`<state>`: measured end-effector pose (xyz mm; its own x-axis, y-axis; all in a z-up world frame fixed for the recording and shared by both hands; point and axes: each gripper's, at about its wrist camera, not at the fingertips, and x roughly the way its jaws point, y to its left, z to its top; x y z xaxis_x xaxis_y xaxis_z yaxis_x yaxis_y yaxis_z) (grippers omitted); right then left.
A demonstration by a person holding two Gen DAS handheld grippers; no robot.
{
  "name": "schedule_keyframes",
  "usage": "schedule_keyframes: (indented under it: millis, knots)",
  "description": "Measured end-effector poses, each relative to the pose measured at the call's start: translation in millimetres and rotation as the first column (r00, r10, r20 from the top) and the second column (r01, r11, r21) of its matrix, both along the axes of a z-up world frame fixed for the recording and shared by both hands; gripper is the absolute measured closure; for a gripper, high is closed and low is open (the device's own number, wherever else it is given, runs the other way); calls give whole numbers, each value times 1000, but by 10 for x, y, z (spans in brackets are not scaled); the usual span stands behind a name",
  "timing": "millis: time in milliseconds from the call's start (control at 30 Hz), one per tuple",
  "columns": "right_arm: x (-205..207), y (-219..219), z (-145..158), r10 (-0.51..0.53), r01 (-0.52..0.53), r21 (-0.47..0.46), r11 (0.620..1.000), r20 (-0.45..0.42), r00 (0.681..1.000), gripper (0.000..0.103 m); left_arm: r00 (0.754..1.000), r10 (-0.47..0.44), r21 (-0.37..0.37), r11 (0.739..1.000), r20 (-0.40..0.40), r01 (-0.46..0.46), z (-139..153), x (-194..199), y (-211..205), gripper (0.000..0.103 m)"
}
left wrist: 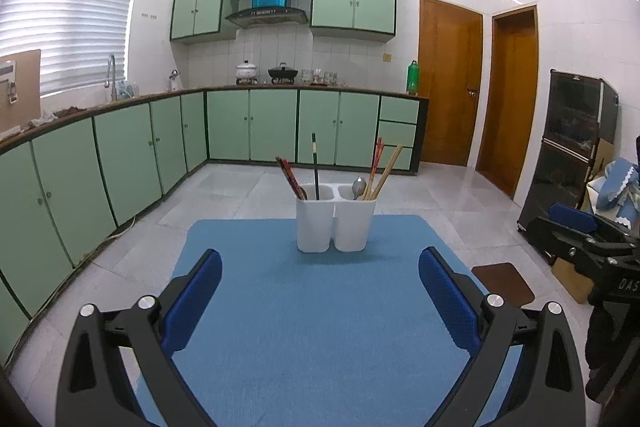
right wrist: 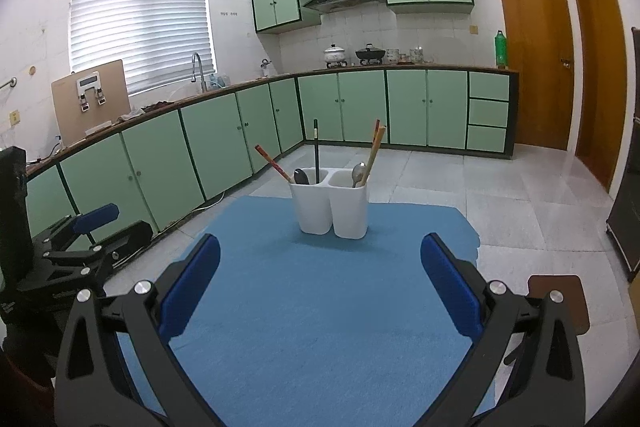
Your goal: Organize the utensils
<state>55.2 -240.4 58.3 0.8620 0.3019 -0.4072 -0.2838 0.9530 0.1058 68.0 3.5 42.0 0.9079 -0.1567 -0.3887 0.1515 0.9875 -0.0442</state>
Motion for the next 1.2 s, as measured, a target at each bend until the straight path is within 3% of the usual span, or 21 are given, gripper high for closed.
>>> schedule_keyframes:
  millis: [1200]
  knots:
    - [-141, 155, 57, 15, -13, -57, 998, 32, 999, 6, 999, 11, 13, 1000, 53, -11, 43, -243, -1, 6]
